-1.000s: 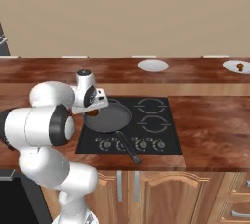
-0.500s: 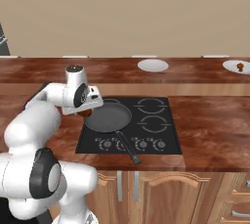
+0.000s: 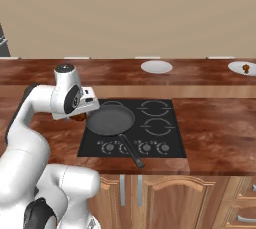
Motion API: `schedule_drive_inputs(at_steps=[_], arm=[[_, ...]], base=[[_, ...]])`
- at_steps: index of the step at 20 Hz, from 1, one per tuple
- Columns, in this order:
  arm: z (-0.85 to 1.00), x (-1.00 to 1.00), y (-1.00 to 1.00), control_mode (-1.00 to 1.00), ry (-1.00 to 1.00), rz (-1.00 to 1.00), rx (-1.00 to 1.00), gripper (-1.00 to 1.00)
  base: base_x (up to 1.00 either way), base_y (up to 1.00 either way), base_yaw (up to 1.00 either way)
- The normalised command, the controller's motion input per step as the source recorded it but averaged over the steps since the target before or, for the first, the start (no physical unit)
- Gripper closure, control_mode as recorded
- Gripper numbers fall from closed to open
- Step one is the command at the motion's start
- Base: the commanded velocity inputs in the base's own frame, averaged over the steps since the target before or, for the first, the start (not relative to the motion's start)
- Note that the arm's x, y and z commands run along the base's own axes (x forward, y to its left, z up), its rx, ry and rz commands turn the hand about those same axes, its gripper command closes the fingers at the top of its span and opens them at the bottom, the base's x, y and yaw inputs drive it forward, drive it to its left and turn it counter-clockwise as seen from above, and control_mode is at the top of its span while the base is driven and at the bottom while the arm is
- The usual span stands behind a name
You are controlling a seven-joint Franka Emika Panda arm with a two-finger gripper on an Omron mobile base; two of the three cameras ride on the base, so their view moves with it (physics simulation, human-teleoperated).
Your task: Take the chicken drumsticks from the pan and place one on each plate on the dining counter.
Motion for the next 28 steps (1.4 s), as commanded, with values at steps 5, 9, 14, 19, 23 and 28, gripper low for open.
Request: schedule_drive_inputs(at_steps=[5, 9, 14, 19, 23, 28], arm=[[0.0, -0.09, 0.0, 1.0, 0.0, 0.01, 0.01, 1.0], [0.0, 0.0, 0.0, 1.0, 0.0, 0.0, 0.0, 1.0], [0.0, 0.0, 0.0, 1.0, 0.0, 0.0, 0.0, 1.0], [0.0, 0.0, 0.0, 1.0, 0.0, 0.0, 0.0, 1.0], [0.0, 0.0, 0.0, 1.0, 0.0, 0.0, 0.0, 1.0], [0.0, 0.0, 0.0, 1.0, 0.0, 0.0, 0.0, 1.0]], base=[[0.0, 0.0, 0.0], [-0.22, -0.06, -0.04], [-0.51, -0.34, -0.3], [-0.3, -0.73, -0.27], [-0.12, -0.99, -0.24], [-0.06, -1.0, -0.2]])
